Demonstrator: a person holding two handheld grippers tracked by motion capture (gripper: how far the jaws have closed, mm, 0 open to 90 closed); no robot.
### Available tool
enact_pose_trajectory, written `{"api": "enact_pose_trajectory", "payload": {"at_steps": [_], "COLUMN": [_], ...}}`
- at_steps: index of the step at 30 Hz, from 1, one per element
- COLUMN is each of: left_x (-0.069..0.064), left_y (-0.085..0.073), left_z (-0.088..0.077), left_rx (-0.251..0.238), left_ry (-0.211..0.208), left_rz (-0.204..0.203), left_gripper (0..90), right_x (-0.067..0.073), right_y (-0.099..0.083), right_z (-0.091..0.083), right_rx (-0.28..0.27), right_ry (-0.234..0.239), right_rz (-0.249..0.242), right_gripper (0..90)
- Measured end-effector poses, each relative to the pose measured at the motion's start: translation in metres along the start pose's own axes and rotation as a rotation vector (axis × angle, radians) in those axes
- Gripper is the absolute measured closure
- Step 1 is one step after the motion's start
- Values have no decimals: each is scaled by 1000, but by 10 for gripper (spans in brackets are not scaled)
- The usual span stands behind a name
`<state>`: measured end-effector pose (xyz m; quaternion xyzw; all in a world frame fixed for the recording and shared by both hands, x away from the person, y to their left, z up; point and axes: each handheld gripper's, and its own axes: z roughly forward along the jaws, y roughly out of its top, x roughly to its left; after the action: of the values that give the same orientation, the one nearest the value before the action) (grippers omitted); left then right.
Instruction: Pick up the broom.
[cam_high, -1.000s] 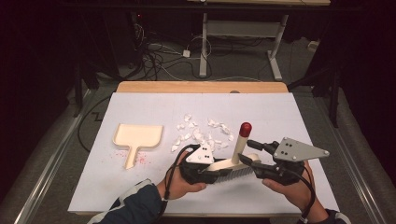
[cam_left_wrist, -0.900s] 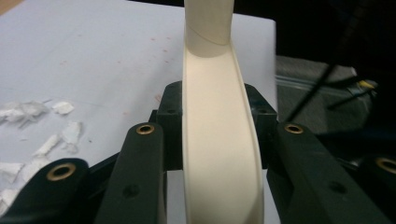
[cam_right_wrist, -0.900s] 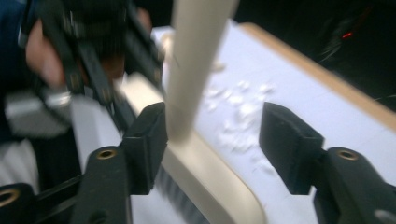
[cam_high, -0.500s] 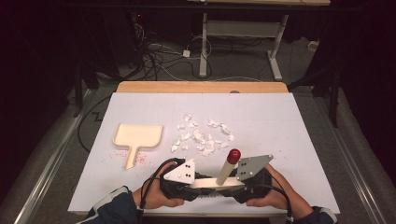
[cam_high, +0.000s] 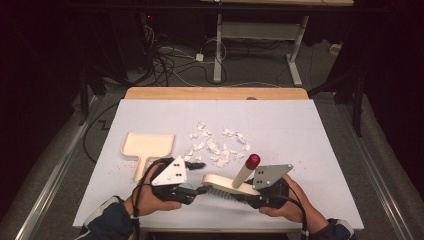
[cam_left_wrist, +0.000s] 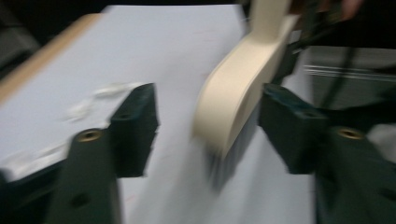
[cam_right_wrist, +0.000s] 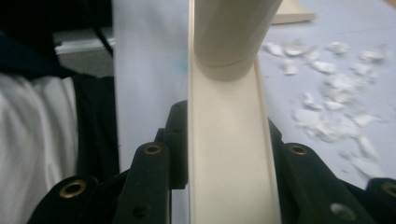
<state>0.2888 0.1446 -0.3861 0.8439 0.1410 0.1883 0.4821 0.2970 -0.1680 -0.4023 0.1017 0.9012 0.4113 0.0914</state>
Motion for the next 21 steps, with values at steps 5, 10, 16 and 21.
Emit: {"api": "enact_pose_trajectory", "payload": {"at_steps": [5, 10, 16, 21], "left_x": [12, 16, 9, 3], "left_y": [-26, -62, -100, -115], "left_z": [-21, -42, -61, -65], "left_rx": [3, 47, 93, 153], "left_ry": [188, 292, 385, 380], "left_rz": [-38, -101, -145, -155], "left_gripper": [222, 201, 200, 200], "right_x": [-15, -26, -36, -45], "right_y": [-4, -5, -5, -5], "right_z": [-11, -20, -27, -29], "right_rx": [-35, -67, -73, -67], "right_ry": [-92, -148, -249, -301], "right_rz": [70, 130, 175, 187], "right_gripper": [679, 677, 679, 679]}}
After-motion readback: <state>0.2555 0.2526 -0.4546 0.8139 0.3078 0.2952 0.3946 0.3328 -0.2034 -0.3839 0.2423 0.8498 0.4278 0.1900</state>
